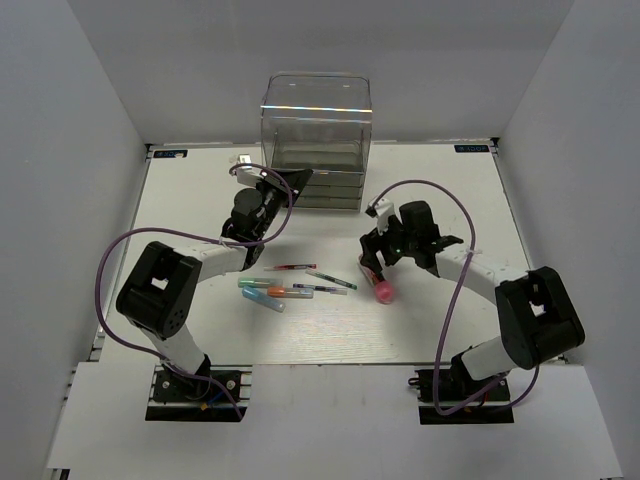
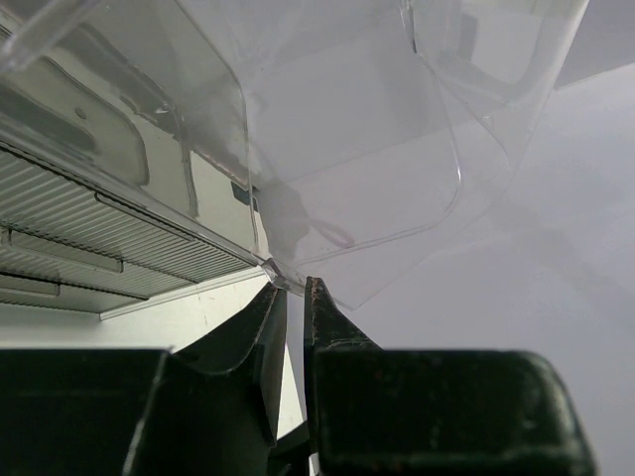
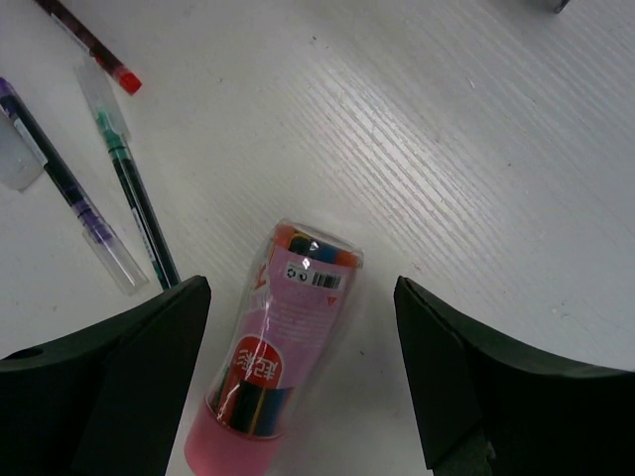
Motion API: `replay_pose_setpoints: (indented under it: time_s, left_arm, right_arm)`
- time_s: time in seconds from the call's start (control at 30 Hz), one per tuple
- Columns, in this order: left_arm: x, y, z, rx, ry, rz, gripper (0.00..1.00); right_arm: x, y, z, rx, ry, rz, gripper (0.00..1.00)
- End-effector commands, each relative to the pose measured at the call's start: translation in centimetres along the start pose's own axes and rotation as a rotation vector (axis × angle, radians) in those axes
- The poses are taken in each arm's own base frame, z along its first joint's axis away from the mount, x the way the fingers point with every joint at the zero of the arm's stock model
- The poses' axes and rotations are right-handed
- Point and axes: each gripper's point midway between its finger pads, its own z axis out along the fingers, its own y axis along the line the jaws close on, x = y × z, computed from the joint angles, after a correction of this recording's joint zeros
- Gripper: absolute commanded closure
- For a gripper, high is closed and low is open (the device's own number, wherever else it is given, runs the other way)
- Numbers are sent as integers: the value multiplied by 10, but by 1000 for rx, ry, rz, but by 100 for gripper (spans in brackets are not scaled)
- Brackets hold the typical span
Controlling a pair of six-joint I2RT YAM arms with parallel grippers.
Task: Sort the stationery into containers
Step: Pick up the stationery from the center of the board.
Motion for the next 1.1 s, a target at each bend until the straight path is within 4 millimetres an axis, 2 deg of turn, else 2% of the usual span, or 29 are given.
replay_pose_setpoints:
  time_s: [0.0,0.13,0.17,0.3,0.33,0.4,0.6,0.8,1.0,1.07]
  left_arm:
    - [-19,-51,-1,127,-45,24,90]
    - [-19,-51,-1,127,-45,24,90]
    - [-19,-51,-1,127,-45,24,90]
    - [-19,-53,-1,135,-49,24,90]
    - [-19,-53,-1,135,-49,24,90]
    - [-19,-53,-1,135,-49,24,90]
    - [-19,-53,-1,135,-49,24,90]
    - [-19,-53,-1,135,-49,24,90]
    - [-19,-53,-1,135,-49,24,90]
    - [-20,-55,-2,144,-52,24,90]
  right_arm:
    - [-21,-6,3,44,-26,46,20]
    - [-21,-8,1,69,-16,38,21]
    - [-10,-4,-2,61,32,49,21]
    - [9,3,-11,45,89,54,22]
    - [8,6,-15,42,85,49,24]
    - [24,13,-19,19,131,63,24]
    - [49,31,-30,-30,189,78,27]
    - [63,46,-28,-82,238,71,30]
    - [63,47,-19,-80,269,61,33]
    - [70,46,-15,-69,303,63,34]
